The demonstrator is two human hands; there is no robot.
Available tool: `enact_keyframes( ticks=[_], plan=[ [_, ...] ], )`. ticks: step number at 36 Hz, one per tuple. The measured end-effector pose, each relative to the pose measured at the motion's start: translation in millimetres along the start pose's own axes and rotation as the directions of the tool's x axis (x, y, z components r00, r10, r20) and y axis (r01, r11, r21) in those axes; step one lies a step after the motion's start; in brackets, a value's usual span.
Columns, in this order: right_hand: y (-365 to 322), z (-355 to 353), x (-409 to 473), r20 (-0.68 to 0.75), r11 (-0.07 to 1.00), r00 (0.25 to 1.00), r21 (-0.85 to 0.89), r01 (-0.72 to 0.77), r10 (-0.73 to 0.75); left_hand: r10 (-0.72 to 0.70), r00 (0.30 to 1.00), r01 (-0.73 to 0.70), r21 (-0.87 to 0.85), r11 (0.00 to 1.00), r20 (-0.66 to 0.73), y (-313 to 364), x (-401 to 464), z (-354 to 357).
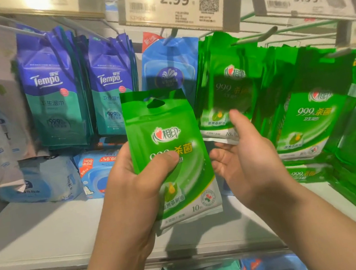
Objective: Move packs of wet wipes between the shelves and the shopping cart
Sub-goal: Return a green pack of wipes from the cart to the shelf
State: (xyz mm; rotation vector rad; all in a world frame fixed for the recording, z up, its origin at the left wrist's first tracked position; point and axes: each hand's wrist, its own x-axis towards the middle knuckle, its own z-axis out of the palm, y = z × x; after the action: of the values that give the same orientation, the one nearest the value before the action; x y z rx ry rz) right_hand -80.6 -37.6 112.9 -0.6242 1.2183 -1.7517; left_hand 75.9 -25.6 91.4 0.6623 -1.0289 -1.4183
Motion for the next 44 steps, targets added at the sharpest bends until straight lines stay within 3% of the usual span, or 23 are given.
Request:
enact_keyframes(
  ticks=[8, 14, 19, 24, 28, 39, 44],
  plan=[
    [1, -7, -5, 0.019, 0.99, 0.991, 0.052, -0.132, 0.131, 0.013, 0.999, -0.012, -0.03, 0.999, 0.05, 0, 1, -5],
    [7, -20, -15, 0.067, 0.986, 0.984, -0.051, -0.16, 0.163, 0.03, 0.998, -0.028, -0.035, 0.999, 0.056, -4, 4, -9],
    [9, -26, -24, 0.229, 0.978, 0.972, -0.208, -0.002, 0.051, 0.037, 0.997, -0.035, -0.025, 0.999, 0.069, -6, 5, -8],
    [4, -27, -38, 0.447, 0.898, 0.89, -0.347, 0.269, -0.093, 0.05, 0.993, -0.046, -0.036, 0.998, 0.103, -6, 6, -6],
    [-3, -30, -46, 0.593, 0.817, 0.8, -0.416, 0.4, -0.089, 0.065, 0.992, -0.062, -0.025, 0.998, 0.108, -7, 7, -3],
    [-7, -33, -44, 0.566, 0.867, 0.819, -0.359, 0.347, -0.094, 0.097, 0.989, -0.096, -0.011, 0.995, 0.116, -3, 10, -3],
    [-13, -36, -46, 0.499, 0.896, 0.837, -0.232, 0.379, -0.224, 0.113, 0.99, -0.111, -0.036, 0.993, 0.085, -3, 14, -1]
  ],
)
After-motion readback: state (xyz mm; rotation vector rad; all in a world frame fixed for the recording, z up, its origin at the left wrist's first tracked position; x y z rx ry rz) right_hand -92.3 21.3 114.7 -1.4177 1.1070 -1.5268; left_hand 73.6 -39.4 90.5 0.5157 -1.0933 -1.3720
